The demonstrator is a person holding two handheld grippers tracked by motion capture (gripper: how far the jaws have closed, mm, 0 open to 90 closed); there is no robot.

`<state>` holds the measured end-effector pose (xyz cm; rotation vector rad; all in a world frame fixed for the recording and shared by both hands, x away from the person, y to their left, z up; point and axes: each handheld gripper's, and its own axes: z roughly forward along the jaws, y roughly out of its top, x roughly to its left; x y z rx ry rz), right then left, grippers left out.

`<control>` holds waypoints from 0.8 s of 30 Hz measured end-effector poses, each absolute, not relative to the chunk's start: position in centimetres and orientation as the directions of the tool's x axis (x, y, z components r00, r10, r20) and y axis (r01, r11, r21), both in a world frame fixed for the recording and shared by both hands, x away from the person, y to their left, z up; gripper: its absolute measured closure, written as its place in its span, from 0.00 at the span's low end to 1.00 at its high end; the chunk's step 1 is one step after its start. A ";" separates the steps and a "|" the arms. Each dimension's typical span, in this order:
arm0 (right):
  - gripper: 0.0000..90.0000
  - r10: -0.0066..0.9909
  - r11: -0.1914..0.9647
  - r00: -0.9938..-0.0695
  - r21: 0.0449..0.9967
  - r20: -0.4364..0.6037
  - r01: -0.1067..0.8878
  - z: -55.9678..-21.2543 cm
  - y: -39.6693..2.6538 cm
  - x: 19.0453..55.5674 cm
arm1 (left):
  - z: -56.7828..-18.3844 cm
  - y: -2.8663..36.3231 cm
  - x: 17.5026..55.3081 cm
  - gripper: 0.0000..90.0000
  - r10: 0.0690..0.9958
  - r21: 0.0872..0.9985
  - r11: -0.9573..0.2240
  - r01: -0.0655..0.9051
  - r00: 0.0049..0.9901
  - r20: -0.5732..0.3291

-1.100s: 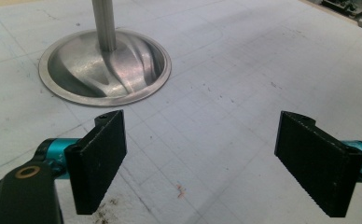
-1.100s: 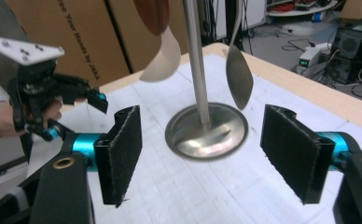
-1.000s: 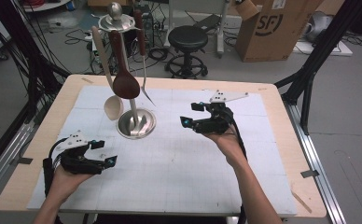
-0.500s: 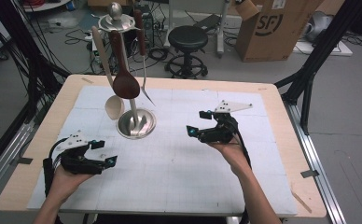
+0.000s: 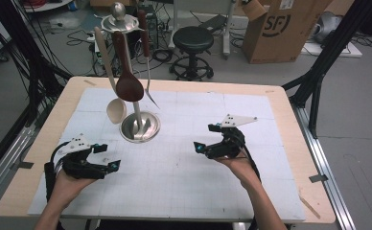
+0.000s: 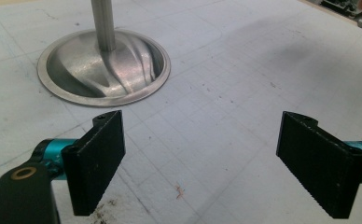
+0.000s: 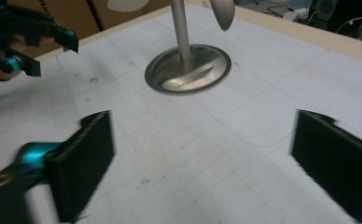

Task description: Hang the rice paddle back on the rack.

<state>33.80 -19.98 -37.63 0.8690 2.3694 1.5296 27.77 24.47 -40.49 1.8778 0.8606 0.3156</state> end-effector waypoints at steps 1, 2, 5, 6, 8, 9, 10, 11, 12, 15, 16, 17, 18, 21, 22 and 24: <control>0.00 0.567 0.296 -0.809 0.880 0.152 0.373 -37.8 -20.1 33.7 | -40.5 24.5 27.8 0.17 0.685 0.873 -0.242 0.423 0.712 -0.155; 0.00 0.572 0.297 -0.806 0.878 0.152 0.376 -38.0 -20.2 33.5 | -40.5 24.5 27.8 0.17 0.685 0.873 -0.241 0.423 0.711 -0.155; 0.00 0.576 0.304 -0.803 0.872 0.154 0.384 -38.6 -20.5 33.1 | -40.5 24.4 27.8 0.16 0.688 0.873 -0.239 0.424 0.709 -0.156; 0.00 0.577 0.305 -0.802 0.870 0.154 0.387 -38.8 -20.7 33.0 | -40.5 24.4 27.8 0.15 0.688 0.873 -0.242 0.424 0.709 -0.153; 0.00 0.574 0.303 -0.803 0.870 0.159 0.389 -39.2 -21.0 32.7 | -40.5 24.4 27.8 0.13 0.693 0.873 -0.244 0.423 0.706 -0.149; 0.00 0.574 0.301 -0.802 0.867 0.167 0.397 -39.4 -21.2 32.5 | -40.5 24.4 27.8 0.12 0.693 0.872 -0.244 0.424 0.705 -0.149; 0.00 0.577 0.304 -0.799 0.864 0.168 0.401 -39.6 -21.3 32.3 | -40.5 24.4 27.8 0.12 0.694 0.872 -0.245 0.424 0.705 -0.148; 0.00 0.580 0.303 -0.797 0.864 0.168 0.403 -39.7 -21.5 32.2 | -40.5 24.4 27.8 0.11 0.694 0.872 -0.245 0.423 0.705 -0.147; 0.00 0.580 0.301 -0.797 0.864 0.170 0.403 -39.9 -21.7 32.0 | -40.5 24.4 27.8 0.11 0.694 0.873 -0.245 0.423 0.705 -0.147; 0.00 0.589 0.302 -0.790 0.860 0.171 0.411 -40.2 -22.2 31.5 | -40.5 24.3 27.8 0.09 0.698 0.872 -0.240 0.427 0.700 -0.151; 0.00 0.592 0.299 -0.787 0.860 0.173 0.414 -40.4 -22.4 31.3 | -40.5 24.3 27.8 0.09 0.698 0.872 -0.240 0.428 0.700 -0.151; 0.00 0.595 0.298 -0.785 0.859 0.173 0.416 -40.5 -22.6 31.2 | -40.5 24.3 27.9 0.08 0.698 0.871 -0.239 0.428 0.700 -0.152; 0.00 0.598 0.297 -0.783 0.859 0.172 0.416 -40.7 -22.9 31.0 | -40.5 24.3 27.9 0.08 0.698 0.871 -0.239 0.429 0.700 -0.153; 0.00 0.607 0.293 -0.775 0.856 0.179 0.427 -41.1 -23.5 30.5 | -40.5 24.3 27.9 0.08 0.697 0.869 -0.243 0.430 0.701 -0.152; 0.00 0.611 0.289 -0.770 0.855 0.182 0.431 -41.2 -23.7 30.3 | -40.5 24.3 27.9 0.08 0.696 0.869 -0.243 0.430 0.701 -0.152; 0.00 0.616 0.285 -0.766 0.855 0.183 0.433 -41.4 -24.1 30.1 | -40.5 24.3 27.9 0.08 0.696 0.869 -0.244 0.430 0.702 -0.152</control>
